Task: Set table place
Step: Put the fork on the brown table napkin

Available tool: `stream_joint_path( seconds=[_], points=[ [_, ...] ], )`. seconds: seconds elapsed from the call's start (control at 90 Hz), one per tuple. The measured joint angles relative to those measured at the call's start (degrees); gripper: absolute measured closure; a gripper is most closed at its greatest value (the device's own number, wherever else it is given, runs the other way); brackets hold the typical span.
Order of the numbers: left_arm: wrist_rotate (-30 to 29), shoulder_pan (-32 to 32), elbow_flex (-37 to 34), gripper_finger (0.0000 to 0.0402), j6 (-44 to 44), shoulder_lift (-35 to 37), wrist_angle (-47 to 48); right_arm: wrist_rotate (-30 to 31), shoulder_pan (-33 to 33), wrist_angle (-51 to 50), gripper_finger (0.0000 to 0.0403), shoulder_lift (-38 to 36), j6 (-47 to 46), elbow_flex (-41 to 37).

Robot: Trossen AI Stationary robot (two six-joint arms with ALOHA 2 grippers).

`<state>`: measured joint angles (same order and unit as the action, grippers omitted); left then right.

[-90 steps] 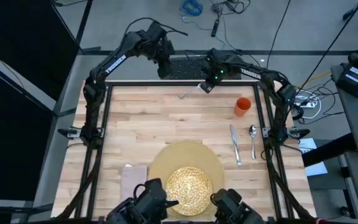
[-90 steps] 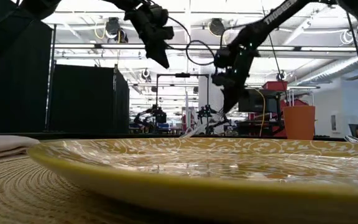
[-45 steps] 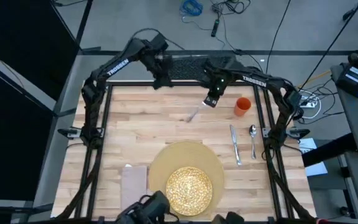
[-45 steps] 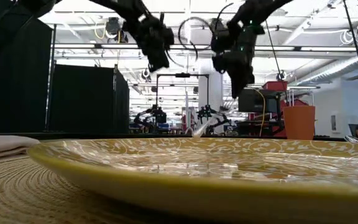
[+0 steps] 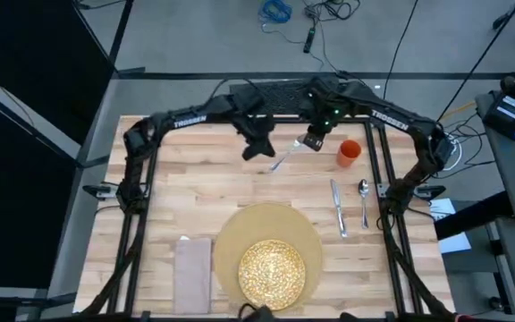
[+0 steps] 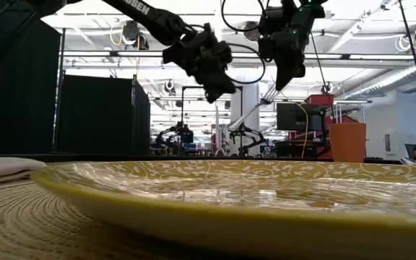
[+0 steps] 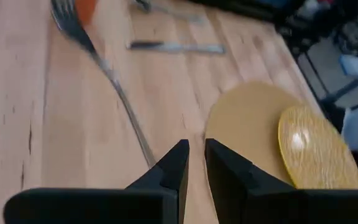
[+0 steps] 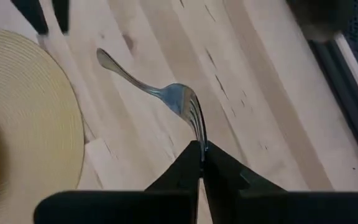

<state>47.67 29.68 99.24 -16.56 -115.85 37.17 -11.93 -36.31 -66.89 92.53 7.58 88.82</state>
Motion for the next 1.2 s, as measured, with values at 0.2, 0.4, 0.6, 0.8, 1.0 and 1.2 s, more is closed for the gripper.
stream_joint_path(
  seconds=[0.2,0.4,0.6,0.8,1.0,1.2],
  points=[
    [-5.5,-2.6,0.0,0.0357,0.5,-0.7,-1.2,-0.1,1.1,-1.8,0.0403,0.0,-0.5,0.0],
    [-8.9,-4.2,-0.1,0.0305,1.2,-2.3,-2.3,0.0,2.2,-3.3,0.0403,-0.3,-0.7,0.0],
    [-14.2,-4.8,0.0,0.0245,4.6,-2.6,-6.8,0.1,2.4,-2.9,0.0403,-2.8,-0.9,0.0],
    [-14.2,-5.3,0.0,0.0226,9.0,-2.5,-10.8,0.1,2.4,-1.9,0.0403,-3.9,-1.1,0.0],
    [-14.1,-6.4,0.0,0.0226,10.2,-2.5,-11.5,0.1,2.4,-0.7,0.0403,-3.9,-1.0,0.0],
    [-15.4,-7.6,0.0,0.0226,10.2,-2.5,-13.2,0.1,2.4,-0.6,0.0403,-3.9,-0.9,0.0]
  ],
)
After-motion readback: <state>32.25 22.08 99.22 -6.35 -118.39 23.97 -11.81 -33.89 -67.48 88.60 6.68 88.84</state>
